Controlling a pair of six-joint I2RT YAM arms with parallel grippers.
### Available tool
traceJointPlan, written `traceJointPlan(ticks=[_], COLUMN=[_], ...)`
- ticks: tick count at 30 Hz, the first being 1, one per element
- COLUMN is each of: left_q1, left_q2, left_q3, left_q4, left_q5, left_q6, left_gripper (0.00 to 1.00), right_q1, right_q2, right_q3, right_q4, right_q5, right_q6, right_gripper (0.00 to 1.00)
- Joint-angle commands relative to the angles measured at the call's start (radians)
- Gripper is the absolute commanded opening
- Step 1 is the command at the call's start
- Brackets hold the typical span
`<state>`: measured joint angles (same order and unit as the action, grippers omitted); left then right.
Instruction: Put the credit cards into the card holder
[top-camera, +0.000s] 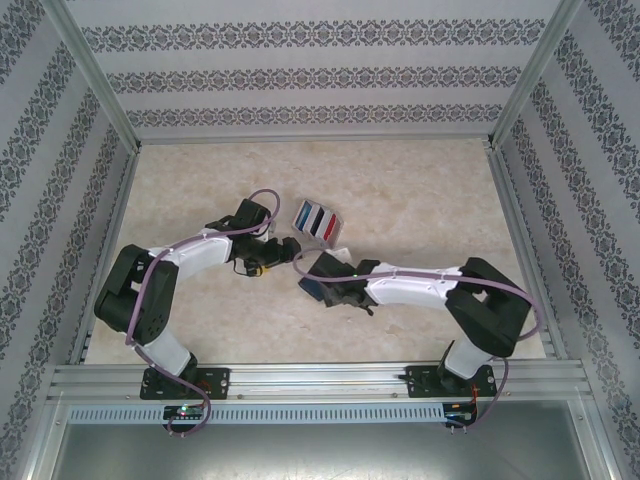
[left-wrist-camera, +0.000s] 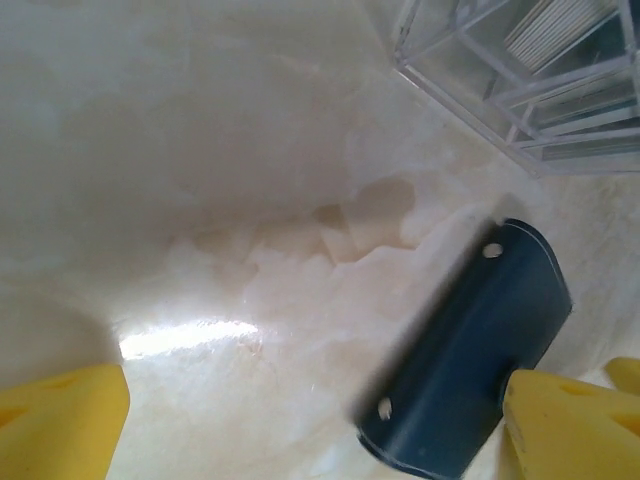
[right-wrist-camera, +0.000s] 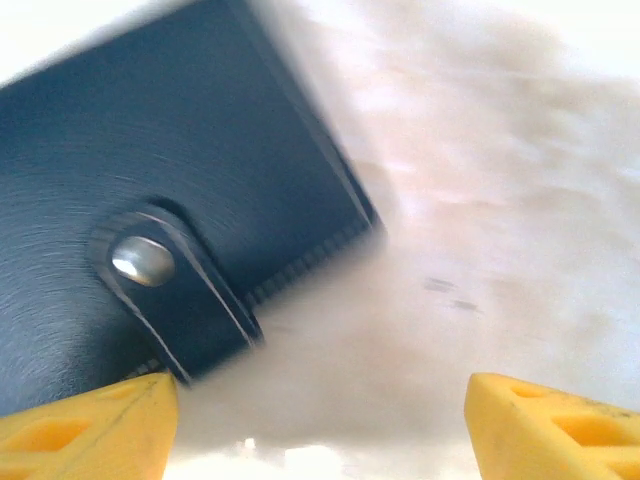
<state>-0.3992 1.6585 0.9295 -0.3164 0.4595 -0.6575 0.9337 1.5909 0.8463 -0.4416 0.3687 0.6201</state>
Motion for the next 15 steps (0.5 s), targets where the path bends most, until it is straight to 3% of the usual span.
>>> traceJointPlan(ticks=[1,5,11,15], left_q1=[-0.009,-0.040,-0.107,-0.114], left_q2=[0.039,0.069,0.080,0.106], left_q3=[0.018,0.003,0.003,0.025], left_q4=[0.067,0.157,0.143,0.053], left_q5=[0.046,0.133,0.164,0.173], left_q6=[0.011,-0.010,0.027,0.037], left_gripper=[0.97,0.91,0.75,0.63], right_q1=[-0.083,-0.161,-0.278,-0.305], right_q2=[-0.121,-0.239,-0.303,-0.313], right_q3=[-0.076,-0.156,-0.206,-0.215], right_q4=[-0.060,0.016,0.185,0.251], right_q5=[0.114,0.041,-0.360,-0.479], right_q6=[0.090,0.058,0.006,0.052], right_gripper=[0.76,0.77,0.77,0.76])
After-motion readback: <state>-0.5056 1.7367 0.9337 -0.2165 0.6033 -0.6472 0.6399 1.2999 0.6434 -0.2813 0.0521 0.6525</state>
